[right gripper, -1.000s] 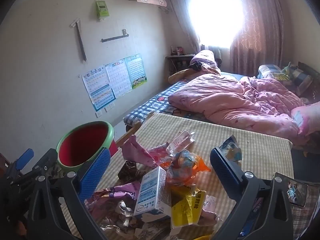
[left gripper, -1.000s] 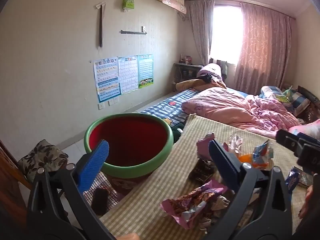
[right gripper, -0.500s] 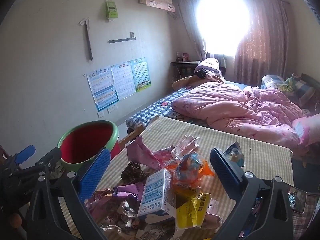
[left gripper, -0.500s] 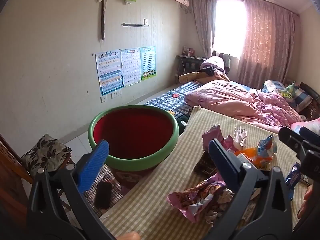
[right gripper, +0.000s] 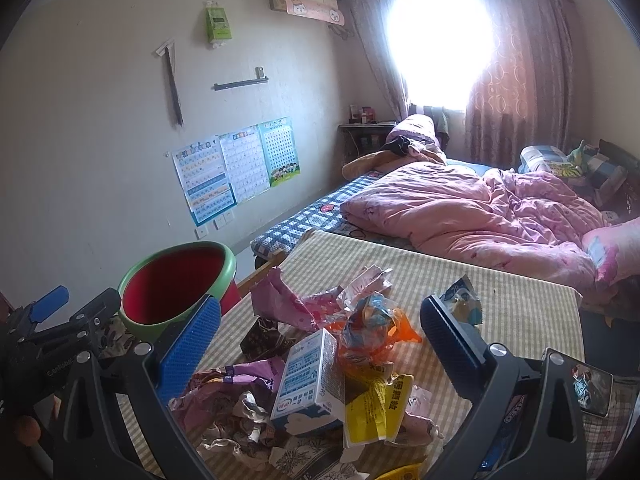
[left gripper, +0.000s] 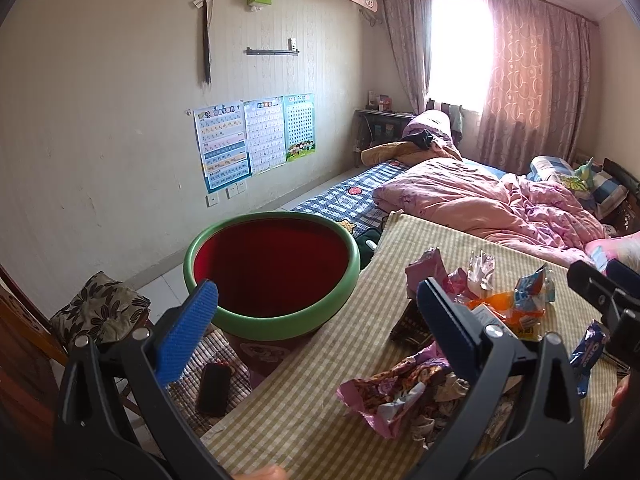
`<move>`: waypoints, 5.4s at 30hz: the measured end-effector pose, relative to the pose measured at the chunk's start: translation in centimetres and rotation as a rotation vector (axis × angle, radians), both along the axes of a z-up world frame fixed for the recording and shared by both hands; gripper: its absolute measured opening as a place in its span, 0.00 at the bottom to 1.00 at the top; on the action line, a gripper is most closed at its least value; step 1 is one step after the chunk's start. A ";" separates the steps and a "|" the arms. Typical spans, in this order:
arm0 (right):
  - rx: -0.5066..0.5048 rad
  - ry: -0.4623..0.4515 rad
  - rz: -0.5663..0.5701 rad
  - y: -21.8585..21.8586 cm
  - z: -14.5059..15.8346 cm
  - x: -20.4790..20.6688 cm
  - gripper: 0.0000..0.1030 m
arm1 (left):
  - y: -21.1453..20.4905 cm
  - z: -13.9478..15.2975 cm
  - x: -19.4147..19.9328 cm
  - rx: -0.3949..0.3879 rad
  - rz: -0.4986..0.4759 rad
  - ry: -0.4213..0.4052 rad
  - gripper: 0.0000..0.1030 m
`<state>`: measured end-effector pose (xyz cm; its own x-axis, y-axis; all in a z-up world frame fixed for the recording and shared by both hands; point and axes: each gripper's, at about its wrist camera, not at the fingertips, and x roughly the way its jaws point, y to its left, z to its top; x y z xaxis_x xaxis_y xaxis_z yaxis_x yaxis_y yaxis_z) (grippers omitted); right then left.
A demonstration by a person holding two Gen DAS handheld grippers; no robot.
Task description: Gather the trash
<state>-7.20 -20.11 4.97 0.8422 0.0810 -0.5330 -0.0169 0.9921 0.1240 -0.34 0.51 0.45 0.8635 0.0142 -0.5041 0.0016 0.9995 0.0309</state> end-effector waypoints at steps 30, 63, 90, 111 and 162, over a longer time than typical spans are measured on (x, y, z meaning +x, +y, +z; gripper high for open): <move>-0.010 0.004 0.006 0.3 -0.8 -0.2 0.93 | 0.4 -0.2 0.3 0.000 0.020 0.007 0.95; 0.026 -0.040 0.000 -0.9 -1.2 -0.6 0.93 | -0.2 -0.4 0.8 0.008 -0.009 0.026 0.95; -0.028 0.282 0.145 0.1 -7.2 1.0 0.80 | -2.4 -10.7 4.0 -0.014 -0.290 0.464 0.63; -0.160 0.378 0.171 3.2 -10.4 4.5 0.71 | 1.7 -7.3 3.3 -0.102 -0.228 0.357 0.40; 0.307 0.113 0.280 14.4 -0.4 17.2 0.54 | 14.4 -5.9 14.9 -0.097 -0.064 0.291 0.62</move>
<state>9.97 -5.67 4.54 0.7026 0.4677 -0.5363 -0.2500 0.8679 0.4293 14.52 14.92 -5.42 0.6805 -0.0958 -0.7265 0.0598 0.9954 -0.0752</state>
